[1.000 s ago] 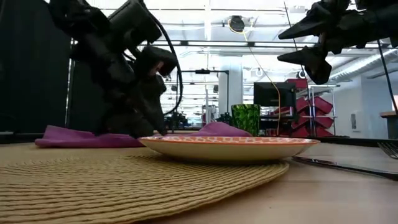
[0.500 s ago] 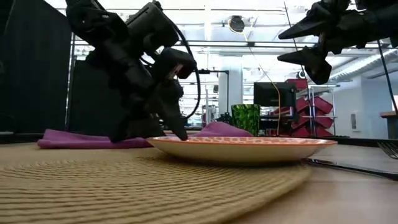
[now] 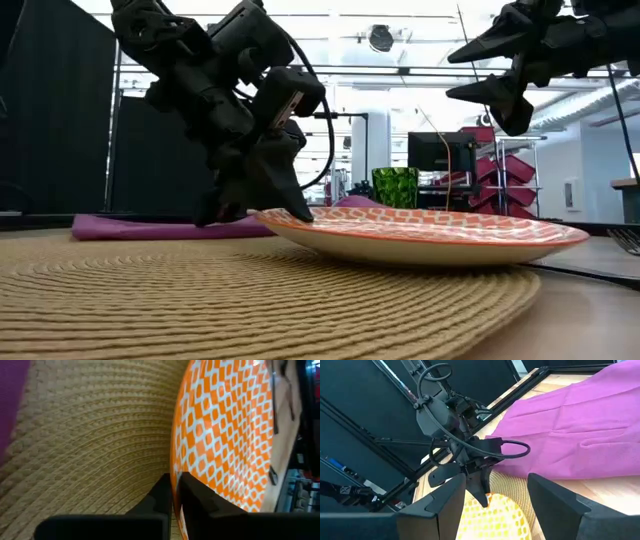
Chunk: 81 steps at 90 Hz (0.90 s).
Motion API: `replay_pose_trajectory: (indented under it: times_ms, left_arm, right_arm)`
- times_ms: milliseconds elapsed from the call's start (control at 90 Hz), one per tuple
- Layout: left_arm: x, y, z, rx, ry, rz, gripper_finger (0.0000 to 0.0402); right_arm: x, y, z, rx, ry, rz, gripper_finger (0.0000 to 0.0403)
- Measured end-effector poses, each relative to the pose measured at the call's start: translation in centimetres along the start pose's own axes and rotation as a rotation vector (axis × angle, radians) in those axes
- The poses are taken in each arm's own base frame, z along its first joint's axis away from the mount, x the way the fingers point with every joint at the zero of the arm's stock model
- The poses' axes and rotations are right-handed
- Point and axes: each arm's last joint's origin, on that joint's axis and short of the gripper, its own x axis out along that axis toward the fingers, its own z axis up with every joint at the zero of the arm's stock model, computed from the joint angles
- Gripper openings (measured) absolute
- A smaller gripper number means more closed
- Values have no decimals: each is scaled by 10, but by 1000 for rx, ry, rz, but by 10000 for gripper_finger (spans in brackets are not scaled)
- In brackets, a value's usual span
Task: Set table place
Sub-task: Put the orange plate on the brown placemat
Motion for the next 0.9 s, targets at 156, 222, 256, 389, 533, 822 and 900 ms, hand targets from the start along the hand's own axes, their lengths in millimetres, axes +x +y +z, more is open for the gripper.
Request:
replay_pose_trajectory:
  times_ms: [156,222,256,389,533,822,900]
  left_arm:
    - [-9,-8,6,1,-3,-26,1]
    - [-16,-13,7,7,-17,-47,0]
    - [-22,-15,7,13,-22,-37,0]
    - [-46,-21,6,38,-43,18,0]
    - [-70,-25,1,56,-59,77,0]
    - [-98,-28,-28,44,45,199,0]
    - [-97,-30,-38,54,79,212,0]
  right_arm:
    - [0,0,0,1,-1,0,203]
    - [0,0,0,1,2,4,203]
    - [0,0,0,5,10,13,203]
    - [0,0,-2,20,47,21,203]
    - [0,0,-3,21,55,19,203]
    - [1,-1,-4,31,65,19,203]
    - [1,0,-5,45,90,41,203]
